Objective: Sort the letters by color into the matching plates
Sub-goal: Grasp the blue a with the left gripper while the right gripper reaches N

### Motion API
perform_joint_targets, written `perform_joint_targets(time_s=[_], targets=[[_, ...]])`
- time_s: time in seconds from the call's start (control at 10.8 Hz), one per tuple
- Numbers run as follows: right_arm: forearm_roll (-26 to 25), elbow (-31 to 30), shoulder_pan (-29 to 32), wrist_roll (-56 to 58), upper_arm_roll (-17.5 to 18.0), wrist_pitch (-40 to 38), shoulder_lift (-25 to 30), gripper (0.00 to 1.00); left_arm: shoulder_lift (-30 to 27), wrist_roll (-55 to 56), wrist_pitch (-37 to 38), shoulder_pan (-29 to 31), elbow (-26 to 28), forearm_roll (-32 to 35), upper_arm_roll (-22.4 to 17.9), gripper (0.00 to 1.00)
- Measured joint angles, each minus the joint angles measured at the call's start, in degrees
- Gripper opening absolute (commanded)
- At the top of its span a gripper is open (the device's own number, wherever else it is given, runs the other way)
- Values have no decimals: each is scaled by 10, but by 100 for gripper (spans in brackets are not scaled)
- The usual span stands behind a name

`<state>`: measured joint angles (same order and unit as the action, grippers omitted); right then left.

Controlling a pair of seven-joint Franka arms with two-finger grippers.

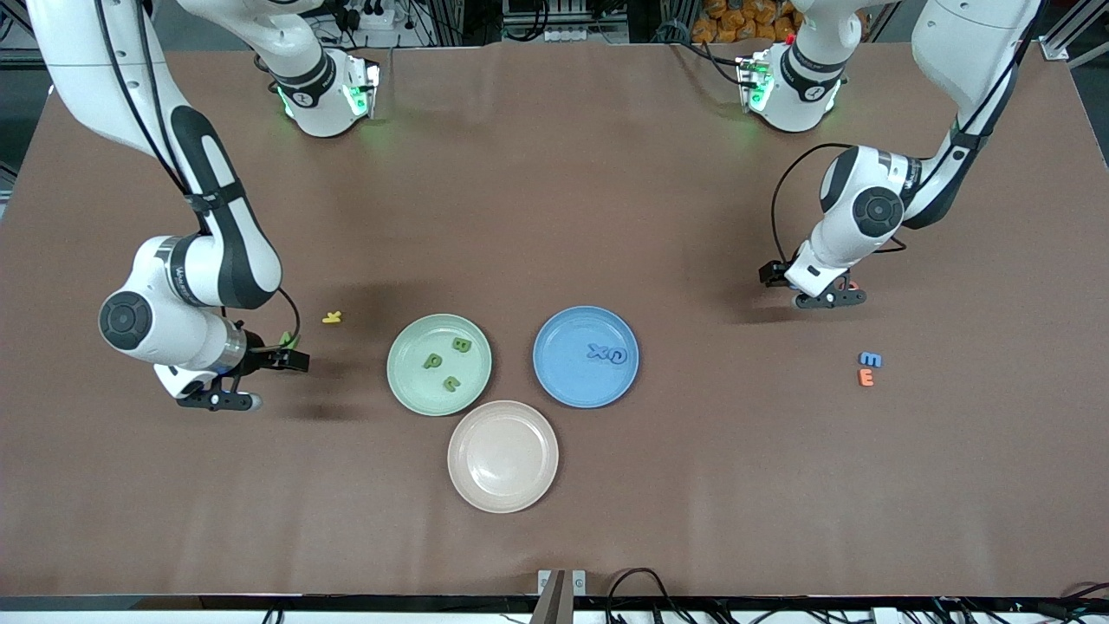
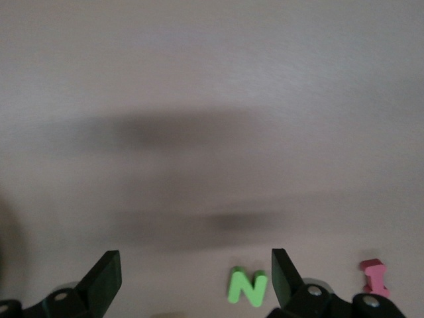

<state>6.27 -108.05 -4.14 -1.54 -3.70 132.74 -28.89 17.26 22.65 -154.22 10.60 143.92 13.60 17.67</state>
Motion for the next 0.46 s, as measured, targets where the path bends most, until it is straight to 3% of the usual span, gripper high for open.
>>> perform_joint_targets(time_s=[0.09,0.18,0.46], targets=[[0,-18,8,-7,-1,23,1,100,0,0,0,0,0,0,0,38],[0,-33,16,-10,-1,41,1,100,0,0,-1,0,0,0,0,0],[0,-65,25,-14,-1,65,3,100,-5,0,-4,3,-1,0,0,0]])
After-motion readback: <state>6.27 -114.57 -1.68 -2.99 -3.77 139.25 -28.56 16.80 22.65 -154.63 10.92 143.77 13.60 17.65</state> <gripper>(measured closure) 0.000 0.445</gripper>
